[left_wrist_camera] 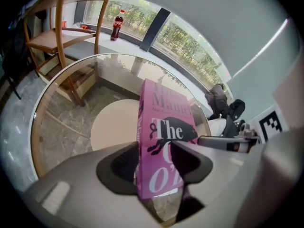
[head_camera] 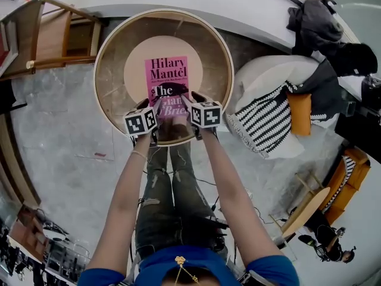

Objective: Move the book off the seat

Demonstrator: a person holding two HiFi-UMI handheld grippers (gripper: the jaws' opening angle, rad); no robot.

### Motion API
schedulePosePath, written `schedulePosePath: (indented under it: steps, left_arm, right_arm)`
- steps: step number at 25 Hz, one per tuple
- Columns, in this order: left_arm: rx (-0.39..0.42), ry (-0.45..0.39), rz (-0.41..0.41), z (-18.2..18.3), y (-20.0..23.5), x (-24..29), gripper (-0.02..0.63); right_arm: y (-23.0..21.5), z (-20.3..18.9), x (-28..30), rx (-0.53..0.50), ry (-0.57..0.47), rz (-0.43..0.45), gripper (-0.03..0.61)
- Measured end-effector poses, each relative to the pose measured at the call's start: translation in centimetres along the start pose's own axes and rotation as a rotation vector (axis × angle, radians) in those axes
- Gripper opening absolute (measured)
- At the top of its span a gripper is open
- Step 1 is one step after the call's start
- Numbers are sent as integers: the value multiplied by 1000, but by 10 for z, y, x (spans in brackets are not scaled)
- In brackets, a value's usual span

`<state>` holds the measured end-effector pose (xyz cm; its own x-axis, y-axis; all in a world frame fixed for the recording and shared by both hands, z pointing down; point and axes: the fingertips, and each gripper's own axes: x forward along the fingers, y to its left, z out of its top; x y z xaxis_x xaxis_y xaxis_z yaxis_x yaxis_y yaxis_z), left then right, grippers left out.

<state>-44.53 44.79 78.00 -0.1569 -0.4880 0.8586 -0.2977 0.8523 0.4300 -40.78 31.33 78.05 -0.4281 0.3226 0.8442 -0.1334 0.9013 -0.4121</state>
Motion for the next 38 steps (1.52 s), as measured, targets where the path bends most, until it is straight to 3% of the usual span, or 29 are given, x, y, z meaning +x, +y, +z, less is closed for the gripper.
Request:
schedulePosePath:
  steps: [5,11,13,20,28,38]
  left_arm:
    - [37,-25,16,4,-6,-21,202]
    - [118,-71,2,7,-36,-64,43]
    - [132,-86,-10,9,-47,-79,2]
    - [202,-117,-55,-1,-90,-139,2]
    - [283,-231,-114,8,-148,-208,2]
    - [327,-484,-200,46,-215,-317,2]
  right_arm:
    - [6,-3,-15,-31,14,-9,146]
    - [29,4,-56,-162,11,-2,11]
    - [40,9,-69,-205,11,13,0]
    - [77,12,-131,-230,-24,102,0]
    - [122,34,-221,-340,-159,240,0]
    - [180,76,-343,-510,-405,368,-2]
